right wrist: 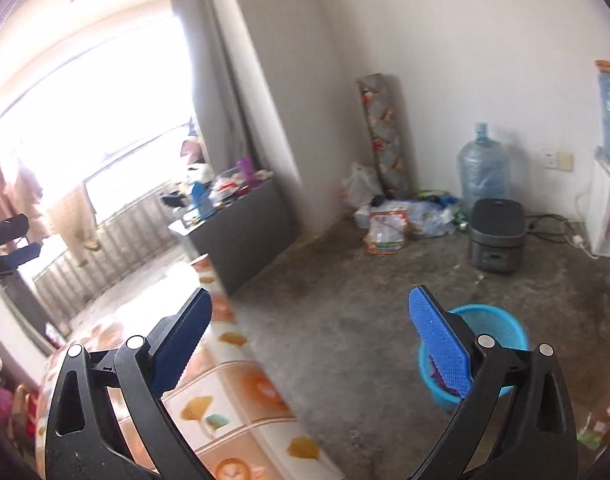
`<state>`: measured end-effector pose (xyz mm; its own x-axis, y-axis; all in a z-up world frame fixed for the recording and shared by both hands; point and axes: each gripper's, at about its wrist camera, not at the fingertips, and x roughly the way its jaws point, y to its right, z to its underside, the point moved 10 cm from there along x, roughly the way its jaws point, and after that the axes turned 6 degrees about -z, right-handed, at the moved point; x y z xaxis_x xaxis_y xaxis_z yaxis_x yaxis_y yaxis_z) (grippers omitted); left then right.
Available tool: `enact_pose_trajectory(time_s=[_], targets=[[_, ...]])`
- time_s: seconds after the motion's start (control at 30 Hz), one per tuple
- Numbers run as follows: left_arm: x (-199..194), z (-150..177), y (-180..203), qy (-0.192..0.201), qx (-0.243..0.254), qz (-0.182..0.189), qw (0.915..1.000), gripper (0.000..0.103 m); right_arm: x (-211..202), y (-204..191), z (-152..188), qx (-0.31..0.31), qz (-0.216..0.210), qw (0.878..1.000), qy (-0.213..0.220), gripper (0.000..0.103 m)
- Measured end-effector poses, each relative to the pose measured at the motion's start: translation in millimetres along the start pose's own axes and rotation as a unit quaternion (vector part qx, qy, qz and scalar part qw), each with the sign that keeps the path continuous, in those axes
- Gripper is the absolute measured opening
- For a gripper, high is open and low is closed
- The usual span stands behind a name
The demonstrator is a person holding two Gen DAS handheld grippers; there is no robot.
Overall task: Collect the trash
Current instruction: 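Move both tools back over the table toward the Pepsi bottle, then grasp the white tissue with the left tool while the right tool grasps the Pepsi bottle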
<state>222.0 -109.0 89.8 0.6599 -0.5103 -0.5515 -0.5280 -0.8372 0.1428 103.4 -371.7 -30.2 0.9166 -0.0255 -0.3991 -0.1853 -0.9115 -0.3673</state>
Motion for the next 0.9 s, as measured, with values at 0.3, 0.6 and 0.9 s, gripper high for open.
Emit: enact_pose_trajectory(time_s=[0.3, 0.6, 0.9], targets=[[-115.1, 86.4, -132.2, 0.011, -0.067, -0.142, 0.9876, 0.095, 30.9, -127.5, 40.9, -0.047, -0.185, 0.976, -0.1, 0.095], [-136.4, 165.4, -175.1, -0.017, -0.127, -0.158, 0.9791, 0.09, 44.4, -227.1, 101.3, -0.085, -0.281, 0.932, -0.212, 0.092], [-104.8, 187.4, -198.1, -0.045, -0.191, -0.092, 0.9762, 0.062, 47.3, -280.3, 143.4, -0.129, -0.302, 0.904, -0.273, 0.086]])
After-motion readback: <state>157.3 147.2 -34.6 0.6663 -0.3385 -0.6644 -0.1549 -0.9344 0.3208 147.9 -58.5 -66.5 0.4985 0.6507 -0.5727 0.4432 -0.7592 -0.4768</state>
